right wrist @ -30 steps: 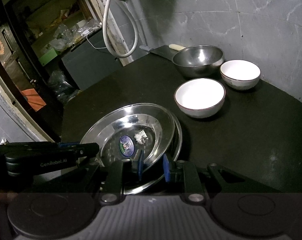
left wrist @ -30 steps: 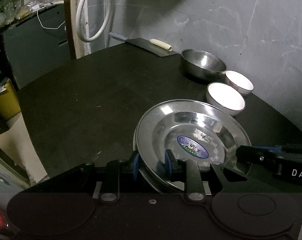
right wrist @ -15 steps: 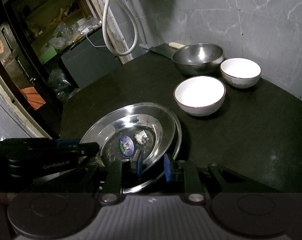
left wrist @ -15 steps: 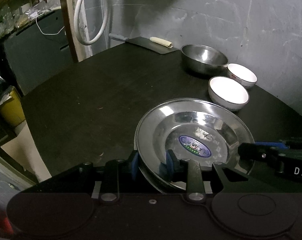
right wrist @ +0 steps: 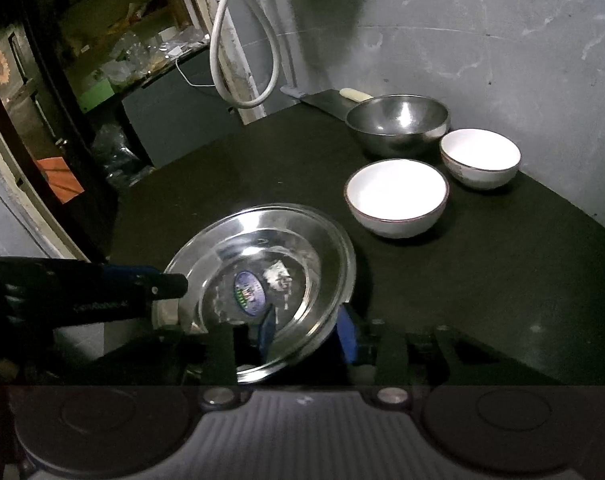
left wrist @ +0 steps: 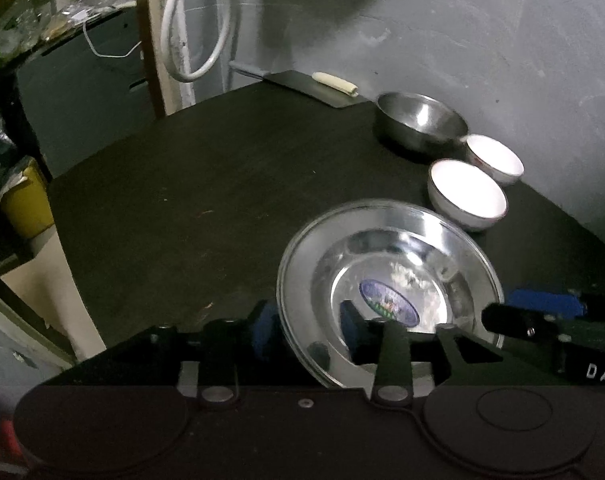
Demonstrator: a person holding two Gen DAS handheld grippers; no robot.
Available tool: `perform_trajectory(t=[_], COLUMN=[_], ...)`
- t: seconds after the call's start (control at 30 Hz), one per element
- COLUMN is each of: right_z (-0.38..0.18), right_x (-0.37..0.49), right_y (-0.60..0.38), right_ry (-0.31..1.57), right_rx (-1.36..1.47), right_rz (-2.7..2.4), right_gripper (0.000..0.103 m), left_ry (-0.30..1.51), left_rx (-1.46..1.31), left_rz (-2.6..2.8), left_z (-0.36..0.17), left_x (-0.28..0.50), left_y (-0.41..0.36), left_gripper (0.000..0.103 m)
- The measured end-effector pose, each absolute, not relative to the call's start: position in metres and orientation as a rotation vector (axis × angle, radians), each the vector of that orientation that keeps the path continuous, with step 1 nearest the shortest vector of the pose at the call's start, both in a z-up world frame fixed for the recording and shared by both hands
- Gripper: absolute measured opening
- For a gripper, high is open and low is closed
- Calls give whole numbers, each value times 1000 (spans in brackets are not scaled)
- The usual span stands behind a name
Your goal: Organize plates and bowls
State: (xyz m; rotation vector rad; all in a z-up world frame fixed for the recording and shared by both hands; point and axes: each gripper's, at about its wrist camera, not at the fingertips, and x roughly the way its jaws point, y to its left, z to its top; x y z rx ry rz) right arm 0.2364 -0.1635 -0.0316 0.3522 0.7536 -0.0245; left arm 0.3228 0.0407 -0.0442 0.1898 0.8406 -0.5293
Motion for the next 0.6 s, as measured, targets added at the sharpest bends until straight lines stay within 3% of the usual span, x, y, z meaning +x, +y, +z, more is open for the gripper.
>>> perform_trajectory(t=[0.17, 0.2, 0.27, 0.37, 0.6], right_z=[-31, -31, -31, -31, -22], right_x=[232, 231, 231, 229, 241], right_y=[-171, -173, -180, -191, -245], right_ry=[750, 750, 749, 740, 629], right_rx=[346, 347, 354, 352, 378], right_rz=[-39, -39, -39, -39, -56], right_gripper=[64, 68, 86, 98, 103], left_ry=[808, 800, 782, 733, 692], left_rx=[134, 121, 90, -19, -185], left_rz=[-502, -494, -475, -450, -320], left_z=[-37, -36, -32, -26, -15], left_x=[325, 326, 328, 331, 365], left_y=[44, 44, 44, 48, 28], left_gripper=[80, 90, 102, 102, 102])
